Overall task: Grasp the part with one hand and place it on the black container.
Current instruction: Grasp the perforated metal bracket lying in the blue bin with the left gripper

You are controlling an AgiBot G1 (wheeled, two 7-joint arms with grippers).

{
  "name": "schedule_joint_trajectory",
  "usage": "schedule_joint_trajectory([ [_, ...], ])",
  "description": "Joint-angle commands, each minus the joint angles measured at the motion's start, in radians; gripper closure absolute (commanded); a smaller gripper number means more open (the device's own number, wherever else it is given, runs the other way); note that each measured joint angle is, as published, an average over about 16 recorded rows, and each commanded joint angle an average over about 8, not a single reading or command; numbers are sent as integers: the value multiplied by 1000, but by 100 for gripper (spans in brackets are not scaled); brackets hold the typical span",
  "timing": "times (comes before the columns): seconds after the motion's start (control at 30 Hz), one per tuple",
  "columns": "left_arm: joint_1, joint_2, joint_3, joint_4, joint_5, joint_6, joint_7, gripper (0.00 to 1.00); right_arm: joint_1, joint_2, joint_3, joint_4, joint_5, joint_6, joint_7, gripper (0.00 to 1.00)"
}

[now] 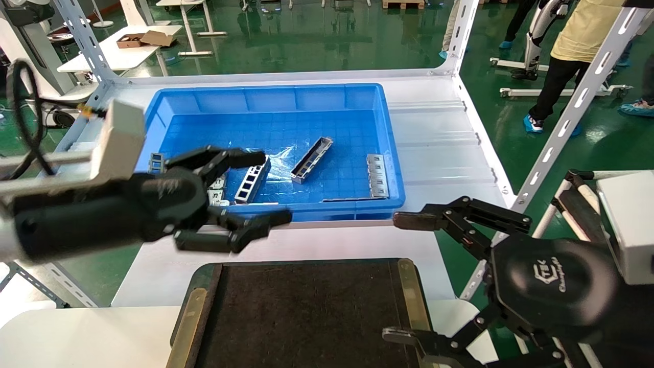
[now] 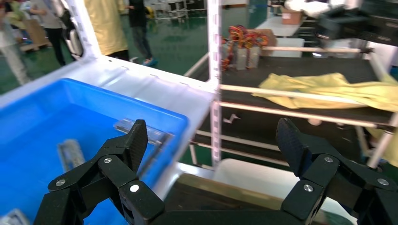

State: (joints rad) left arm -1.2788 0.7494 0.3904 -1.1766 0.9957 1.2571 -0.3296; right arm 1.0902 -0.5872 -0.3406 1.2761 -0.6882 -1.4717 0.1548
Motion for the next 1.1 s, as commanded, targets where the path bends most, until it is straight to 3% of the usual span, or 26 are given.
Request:
schedule_joint_trajectory([
  [0.03,-37,32,20,33,31,-16,-18,0,0,0,0,0,0,0,0,0],
  [0.67,-330,399,138,678,278,-224,160,0,0,0,0,0,0,0,0,0],
  [1.1,-418,595,171,1008,346,-435,322,0,0,0,-1,0,0,0,0,0],
])
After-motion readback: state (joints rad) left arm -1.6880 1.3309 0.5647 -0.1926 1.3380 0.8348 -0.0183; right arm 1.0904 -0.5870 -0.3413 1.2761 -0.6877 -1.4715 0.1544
